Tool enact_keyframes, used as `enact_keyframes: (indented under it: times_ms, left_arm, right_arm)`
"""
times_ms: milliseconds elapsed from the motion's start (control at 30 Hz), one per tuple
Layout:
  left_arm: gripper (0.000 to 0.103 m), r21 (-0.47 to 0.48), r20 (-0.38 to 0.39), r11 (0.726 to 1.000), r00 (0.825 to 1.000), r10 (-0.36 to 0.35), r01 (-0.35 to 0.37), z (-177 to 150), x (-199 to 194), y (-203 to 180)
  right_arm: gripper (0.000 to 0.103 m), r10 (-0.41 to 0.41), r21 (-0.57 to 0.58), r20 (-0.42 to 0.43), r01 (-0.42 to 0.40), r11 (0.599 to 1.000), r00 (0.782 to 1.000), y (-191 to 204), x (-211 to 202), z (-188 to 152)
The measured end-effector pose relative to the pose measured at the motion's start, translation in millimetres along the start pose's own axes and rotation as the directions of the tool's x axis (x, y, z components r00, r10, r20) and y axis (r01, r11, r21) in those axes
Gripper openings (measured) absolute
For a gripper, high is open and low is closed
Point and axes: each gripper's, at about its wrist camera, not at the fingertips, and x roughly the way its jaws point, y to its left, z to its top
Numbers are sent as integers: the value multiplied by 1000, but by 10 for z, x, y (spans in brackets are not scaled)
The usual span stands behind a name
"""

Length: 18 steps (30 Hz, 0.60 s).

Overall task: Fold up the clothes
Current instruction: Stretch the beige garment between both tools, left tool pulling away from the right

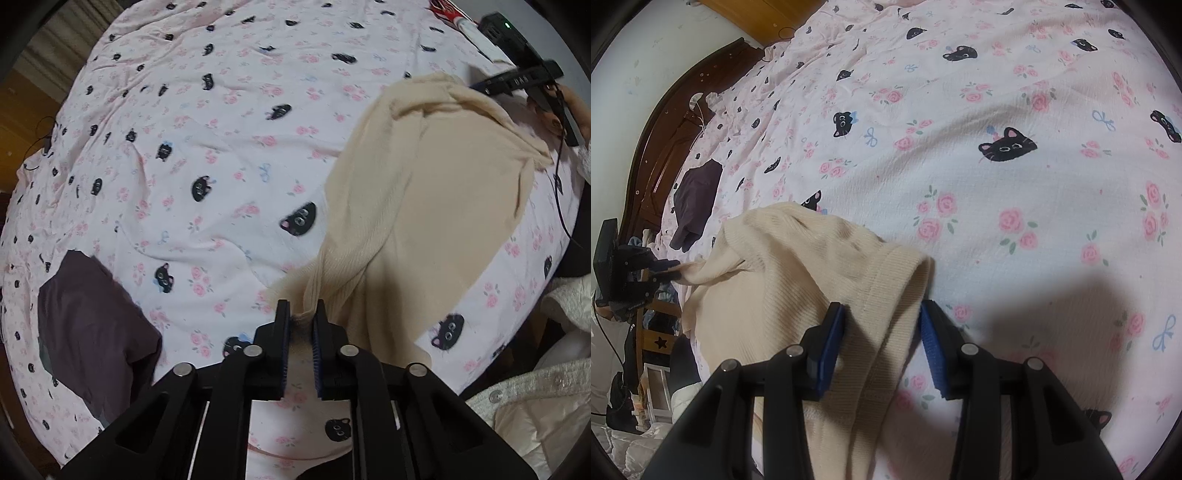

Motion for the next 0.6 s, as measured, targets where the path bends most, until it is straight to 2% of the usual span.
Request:
enact_keyframes:
  times_ms: [167,267,400,600]
  left_arm:
    - [6,-53,33,997,998,54,-52,130,-38,167]
    - [6,-84,52,989,991,126,-122,233,-37,255]
    - [6,-133,94,967,969,229,-216,434,-51,364]
    - [6,-195,146,936,935,324,-294,778,-46,505]
  right_arm:
    - [43,0,1,-4,0,1000,1000,-4,4,9]
    - [43,3,3,-8,-3,1000,1000,-6,-1,20]
    - [42,9,8,-12,-9,1000,1000,-15,-7,33]
    - [42,12,9,-15,-12,1000,1000,-18,-15,33]
